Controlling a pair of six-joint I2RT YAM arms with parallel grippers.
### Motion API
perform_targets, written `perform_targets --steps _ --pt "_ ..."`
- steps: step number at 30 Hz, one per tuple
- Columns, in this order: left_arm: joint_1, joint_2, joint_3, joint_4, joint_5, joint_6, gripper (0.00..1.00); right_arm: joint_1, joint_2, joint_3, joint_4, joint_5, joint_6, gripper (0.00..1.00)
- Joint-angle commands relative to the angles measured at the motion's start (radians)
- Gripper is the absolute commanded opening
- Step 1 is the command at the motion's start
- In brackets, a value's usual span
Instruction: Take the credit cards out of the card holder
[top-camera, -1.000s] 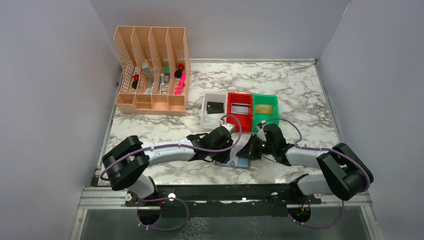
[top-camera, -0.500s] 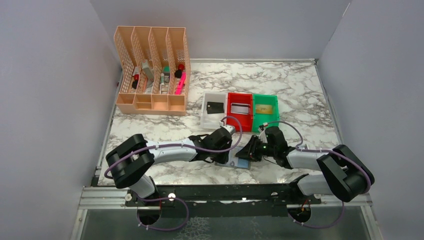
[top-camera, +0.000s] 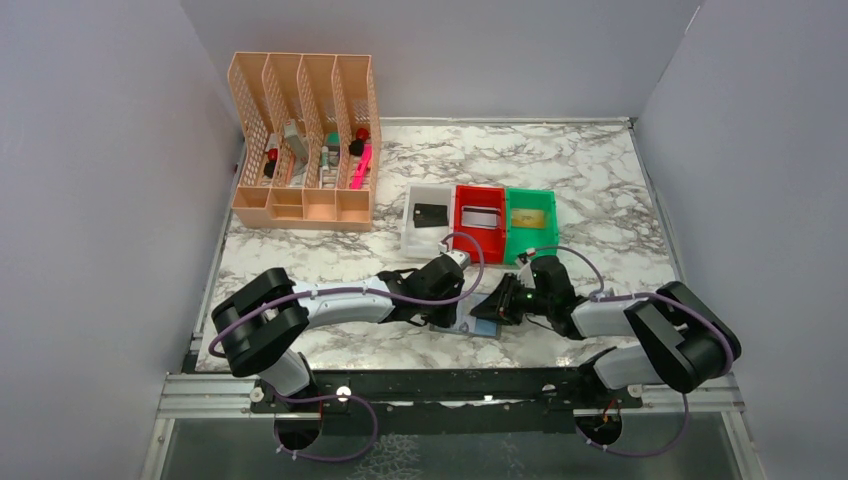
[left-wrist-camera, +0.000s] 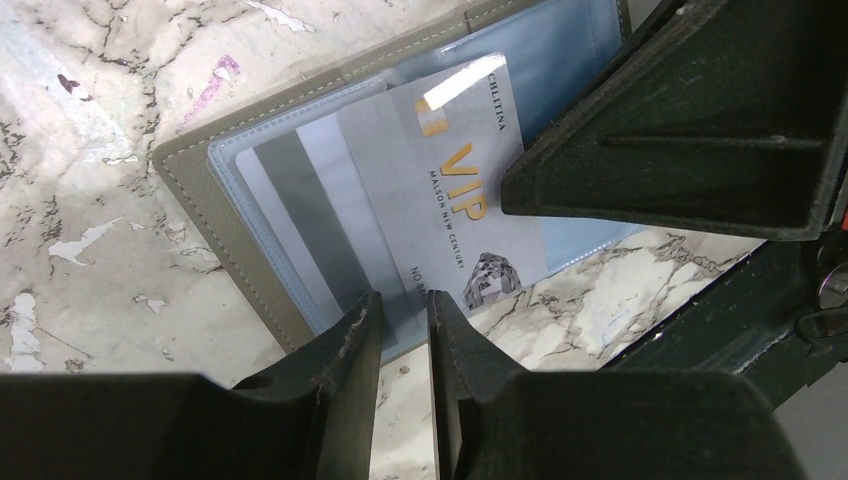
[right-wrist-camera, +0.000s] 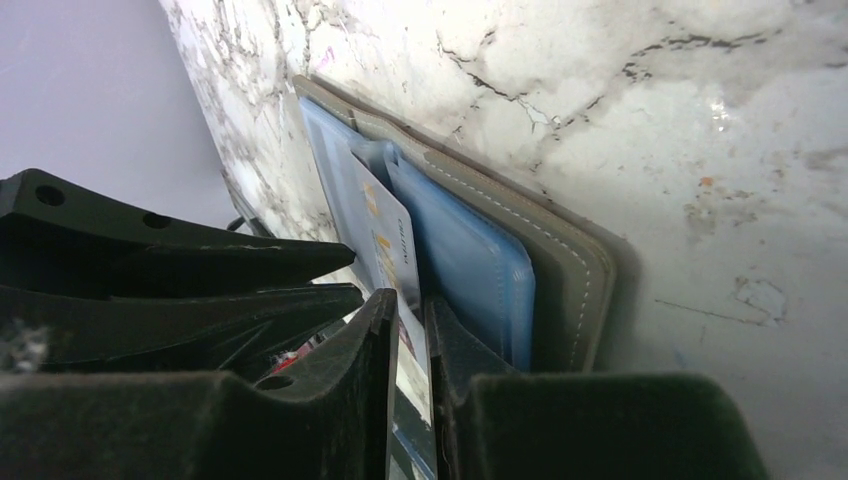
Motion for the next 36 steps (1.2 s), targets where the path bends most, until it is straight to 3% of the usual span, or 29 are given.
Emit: perform_targets --steps 1,4,9,18,36 --pt "-0.004 0.006 -0.014 -0.024 0.007 -0.005 0.26 -0.005 0.030 0.006 0.013 -0.025 -0.033 0.17" --pt "-0.004 0.003 -0.012 -0.029 0.000 -0.004 0.26 -0.005 0.013 0.014 -0.018 -0.012 -0.046 0.05" --pt "-0.003 -0.013 -0.009 -0.045 -0.027 -0.003 0.26 -0.005 -0.057 0.041 -0.139 0.034 -0.101 0.01" --pt "-0.003 -0.038 0.006 -0.056 -0.039 0.011 0.27 -0.014 -0.139 0.055 -0.283 0.076 -0.165 0.01" --pt "-0.004 0.014 0.048 0.067 0.038 0.043 0.37 -0.014 -0.091 0.020 -0.203 0.084 -0.088 0.14"
